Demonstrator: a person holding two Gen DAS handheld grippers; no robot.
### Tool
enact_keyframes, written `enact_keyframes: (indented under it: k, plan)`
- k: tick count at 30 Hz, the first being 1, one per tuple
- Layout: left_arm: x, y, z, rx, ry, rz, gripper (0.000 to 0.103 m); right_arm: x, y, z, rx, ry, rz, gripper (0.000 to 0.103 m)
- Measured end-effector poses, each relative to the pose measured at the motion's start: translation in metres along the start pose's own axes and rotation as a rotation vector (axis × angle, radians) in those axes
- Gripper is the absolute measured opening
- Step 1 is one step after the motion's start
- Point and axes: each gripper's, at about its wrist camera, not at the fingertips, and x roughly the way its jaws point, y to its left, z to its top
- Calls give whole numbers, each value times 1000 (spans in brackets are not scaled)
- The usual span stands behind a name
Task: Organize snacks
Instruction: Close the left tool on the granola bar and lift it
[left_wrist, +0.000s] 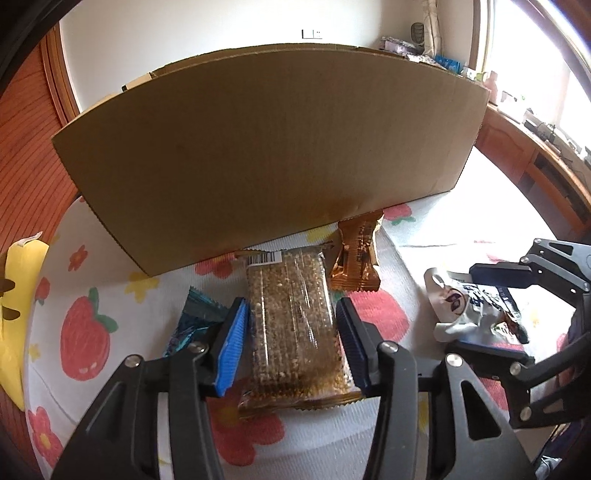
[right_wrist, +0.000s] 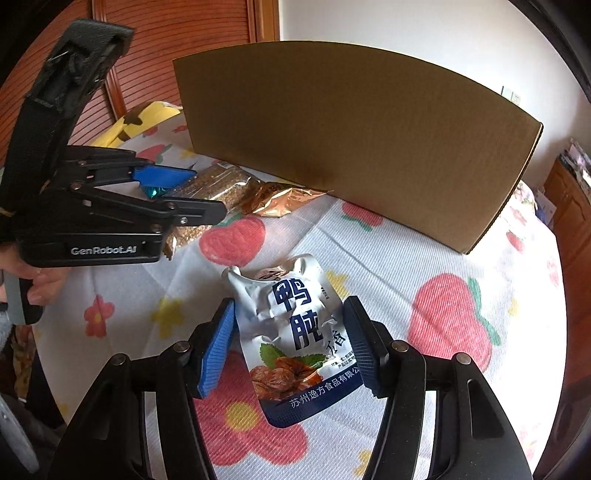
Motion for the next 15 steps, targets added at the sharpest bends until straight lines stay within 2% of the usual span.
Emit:
enact_keyframes:
  k: [8,11,15]
  plan:
    - [4,-3,1,-17,2,4,50,2,0,1,0,0,2,61]
    - [0,-3,-2,-12,-6,8,42,2,0,1,1,0,3,62]
    - [-13,-3,-9,-16,-29,-8,41,2,0,1,0,0,3,62]
